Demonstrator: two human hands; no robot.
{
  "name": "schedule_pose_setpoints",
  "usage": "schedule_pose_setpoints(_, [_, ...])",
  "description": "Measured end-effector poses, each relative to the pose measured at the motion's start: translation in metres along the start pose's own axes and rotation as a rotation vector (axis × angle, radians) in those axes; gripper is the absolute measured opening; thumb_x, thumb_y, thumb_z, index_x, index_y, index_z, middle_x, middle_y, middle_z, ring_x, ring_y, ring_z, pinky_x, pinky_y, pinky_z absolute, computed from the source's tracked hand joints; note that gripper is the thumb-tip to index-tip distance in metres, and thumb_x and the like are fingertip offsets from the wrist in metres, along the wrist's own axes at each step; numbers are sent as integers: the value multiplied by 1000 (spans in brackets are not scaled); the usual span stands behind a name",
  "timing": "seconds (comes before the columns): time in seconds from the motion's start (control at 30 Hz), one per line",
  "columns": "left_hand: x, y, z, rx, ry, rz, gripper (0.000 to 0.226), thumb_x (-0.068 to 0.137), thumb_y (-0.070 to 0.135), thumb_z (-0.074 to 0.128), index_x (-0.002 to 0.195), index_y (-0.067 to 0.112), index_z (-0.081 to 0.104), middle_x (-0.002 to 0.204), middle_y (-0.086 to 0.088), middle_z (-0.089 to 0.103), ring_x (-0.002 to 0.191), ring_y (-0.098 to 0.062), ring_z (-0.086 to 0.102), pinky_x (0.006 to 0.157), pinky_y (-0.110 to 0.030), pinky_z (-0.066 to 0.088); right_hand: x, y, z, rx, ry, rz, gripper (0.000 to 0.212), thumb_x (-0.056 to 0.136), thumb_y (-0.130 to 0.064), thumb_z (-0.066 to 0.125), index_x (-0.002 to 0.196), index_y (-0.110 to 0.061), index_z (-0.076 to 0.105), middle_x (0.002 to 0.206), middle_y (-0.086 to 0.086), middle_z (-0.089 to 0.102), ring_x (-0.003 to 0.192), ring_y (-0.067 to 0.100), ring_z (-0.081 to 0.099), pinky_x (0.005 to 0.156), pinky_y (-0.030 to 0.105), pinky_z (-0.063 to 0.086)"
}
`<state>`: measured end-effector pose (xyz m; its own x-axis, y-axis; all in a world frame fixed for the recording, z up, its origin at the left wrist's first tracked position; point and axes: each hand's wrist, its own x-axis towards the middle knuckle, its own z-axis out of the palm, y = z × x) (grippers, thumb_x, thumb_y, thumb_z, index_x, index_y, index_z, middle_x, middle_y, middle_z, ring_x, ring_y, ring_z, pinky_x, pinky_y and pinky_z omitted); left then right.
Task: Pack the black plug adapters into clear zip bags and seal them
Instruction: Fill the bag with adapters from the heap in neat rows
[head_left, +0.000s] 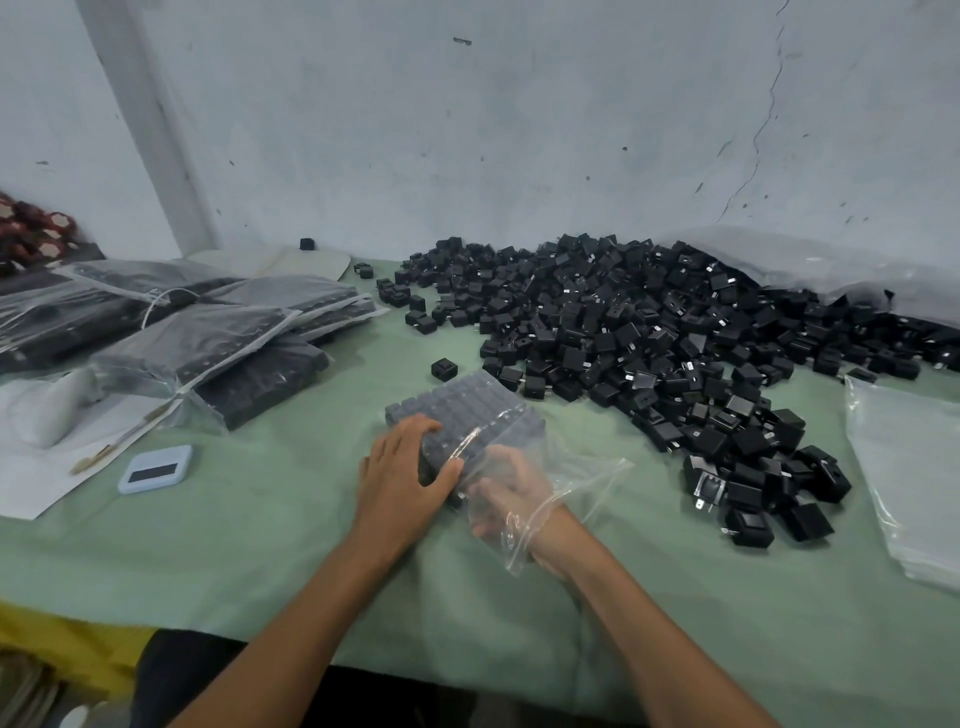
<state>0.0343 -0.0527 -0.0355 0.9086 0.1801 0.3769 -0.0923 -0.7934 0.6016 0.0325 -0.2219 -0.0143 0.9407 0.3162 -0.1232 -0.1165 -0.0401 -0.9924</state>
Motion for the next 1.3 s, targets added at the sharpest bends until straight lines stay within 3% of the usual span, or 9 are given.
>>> schedule_pose_setpoints(0.27, [-5, -1, -1, -120, -59, -7, 38, 87, 48, 58, 123, 35, 57, 120, 15, 59, 117, -10, 52, 103, -40, 43, 1, 0, -3, -111, -32, -9, 7, 103, -29, 50, 108, -35, 51, 75, 0, 59, 55, 13, 59, 52, 25, 51])
schedule_pose_setpoints(0.43, [-6, 5, -3, -113, -55, -48, 38, 87, 43, 66, 123, 36, 55, 121, 15, 58, 108, -8, 55, 100, -40, 45, -1, -12, 6, -2, 40, 24, 80, 103, -11, 50, 152, -47, -3, 99, 18, 64, 76, 19, 71, 63, 30, 58])
schedule_pose_setpoints(0.53, [-6, 10, -4, -131, -49, -92, 42, 85, 45, 68, 123, 36, 55, 123, 15, 58, 108, -9, 56, 102, -41, 45, -8, -19, 4, 55, 96, 107, 83, 104, -20, 51, 153, -45, -11, 106, 17, 61, 96, 30, 65, 82, 45, 55])
schedule_pose_setpoints(0.63, [-6, 10, -4, -151, -56, -95, 45, 81, 50, 67, 123, 38, 55, 123, 17, 59, 109, -7, 56, 103, -43, 43, -18, -27, 4, 119, 85, 113, 72, 108, -27, 40, 154, -44, -13, 111, 22, 62, 88, 30, 63, 69, 41, 56])
schedule_pose_setpoints(0.8, [-4, -4, -4, -157, -60, -69, 47, 82, 46, 72, 125, 35, 55, 126, 11, 61, 110, -10, 57, 102, -42, 46, -34, -28, -5, -104, -32, 35, 51, 108, -11, 37, 156, -10, 21, 122, 18, 54, 103, 29, 58, 90, 48, 52])
schedule_pose_setpoints(0.9, [-3, -8, 0, -187, -61, -45, 54, 76, 57, 66, 124, 35, 55, 124, 10, 62, 112, -12, 58, 99, -39, 47, -48, -13, -27, -211, -75, -10, 26, 97, 6, 48, 120, 15, 56, 87, 3, 62, 74, 15, 61, 70, 33, 53])
schedule_pose_setpoints(1.07, [-3, -9, 6, -186, -65, -26, 55, 77, 57, 64, 126, 33, 53, 126, 8, 61, 114, -14, 56, 98, -42, 45, -80, 0, -108, -536, 192, -133, 20, 95, -13, 59, 101, -22, 76, 87, -17, 73, 79, -5, 63, 76, 20, 51])
schedule_pose_setpoints(1.2, [-4, -6, 6, -187, -74, -37, 58, 75, 61, 61, 126, 34, 53, 126, 9, 61, 113, -14, 57, 99, -43, 44, -84, -2, -168, -1098, 654, -187, 24, 95, -21, 56, 113, -26, 70, 105, -3, 64, 103, 22, 53, 90, 35, 44])
schedule_pose_setpoints(1.3, [-5, -4, 5, -190, -81, -44, 59, 75, 61, 61, 126, 35, 52, 127, 10, 61, 113, -13, 56, 100, -42, 45, -72, 0, -181, -1374, 684, -61, 28, 96, -37, 53, 121, -27, 60, 114, 2, 55, 106, 26, 46, 94, 39, 37])
